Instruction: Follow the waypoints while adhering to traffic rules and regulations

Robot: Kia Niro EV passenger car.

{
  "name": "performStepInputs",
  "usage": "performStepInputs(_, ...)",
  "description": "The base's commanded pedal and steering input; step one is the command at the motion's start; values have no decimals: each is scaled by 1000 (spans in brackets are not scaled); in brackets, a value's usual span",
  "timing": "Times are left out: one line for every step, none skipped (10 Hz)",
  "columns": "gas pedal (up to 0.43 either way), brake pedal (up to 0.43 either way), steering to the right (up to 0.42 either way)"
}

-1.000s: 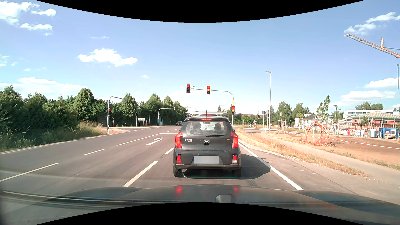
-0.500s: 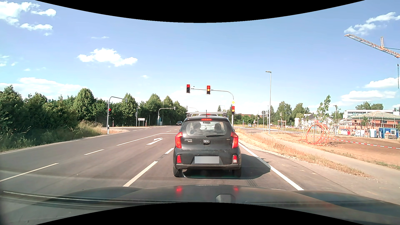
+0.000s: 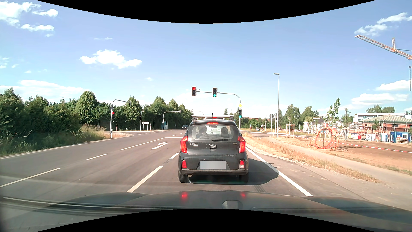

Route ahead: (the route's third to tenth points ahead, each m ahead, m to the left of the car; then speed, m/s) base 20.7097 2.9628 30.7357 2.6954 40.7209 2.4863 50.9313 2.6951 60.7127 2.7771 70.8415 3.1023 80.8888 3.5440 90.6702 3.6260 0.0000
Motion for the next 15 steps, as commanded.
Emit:
performStepInputs(0, 323, 0)
performStepInputs(0, 299, 0)
performStepInputs(0, 244, 0)
performStepInputs(0, 177, 0)
performStepInputs(0, 159, 0)
performStepInputs(0, 116, 0)
performStepInputs(0, 30, 0)
performStepInputs(0, 12, 0)
performStepInputs(0, 6, 0)
performStepInputs(0, 6, 0)
performStepInputs(0, 6, 0)
performStepInputs(0, 6, 0)
performStepInputs(0, 6, 0)
performStepInputs(0, 6, 0)
performStepInputs(0, 6, 0)
